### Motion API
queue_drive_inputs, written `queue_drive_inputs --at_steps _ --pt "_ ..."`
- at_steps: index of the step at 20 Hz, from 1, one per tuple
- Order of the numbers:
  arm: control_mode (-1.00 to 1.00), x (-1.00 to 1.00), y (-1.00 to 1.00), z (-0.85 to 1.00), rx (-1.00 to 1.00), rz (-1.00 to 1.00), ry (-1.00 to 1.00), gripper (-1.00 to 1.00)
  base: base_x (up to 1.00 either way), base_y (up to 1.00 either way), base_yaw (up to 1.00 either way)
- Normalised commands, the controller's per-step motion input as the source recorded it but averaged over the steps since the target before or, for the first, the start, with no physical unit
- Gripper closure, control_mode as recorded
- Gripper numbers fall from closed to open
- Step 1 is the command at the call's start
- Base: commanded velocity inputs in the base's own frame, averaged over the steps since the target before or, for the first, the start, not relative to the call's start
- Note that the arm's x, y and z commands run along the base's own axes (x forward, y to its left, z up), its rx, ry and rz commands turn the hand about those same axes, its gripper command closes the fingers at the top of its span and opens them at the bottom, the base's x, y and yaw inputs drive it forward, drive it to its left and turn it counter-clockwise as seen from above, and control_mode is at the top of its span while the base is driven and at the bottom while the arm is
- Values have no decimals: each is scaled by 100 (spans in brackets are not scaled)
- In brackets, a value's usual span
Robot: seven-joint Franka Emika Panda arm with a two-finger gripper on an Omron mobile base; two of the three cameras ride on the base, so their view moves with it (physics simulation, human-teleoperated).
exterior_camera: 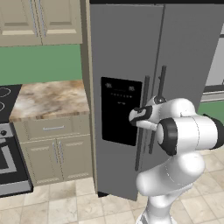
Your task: Store the kebab skewer in the freezer for long-term storage. Close the freezer door after placing the cooked food.
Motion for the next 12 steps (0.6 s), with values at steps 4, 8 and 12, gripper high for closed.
queue_drive_inputs --at_steps 4,8,12 --pt "-100 42 0 4 -7 0 0 -100 0 0 0" --pt "-100 40 0 6 -5 -2 0 -100 0 0 0" --pt "-100 27 0 19 -1 0 0 -100 0 0 0"
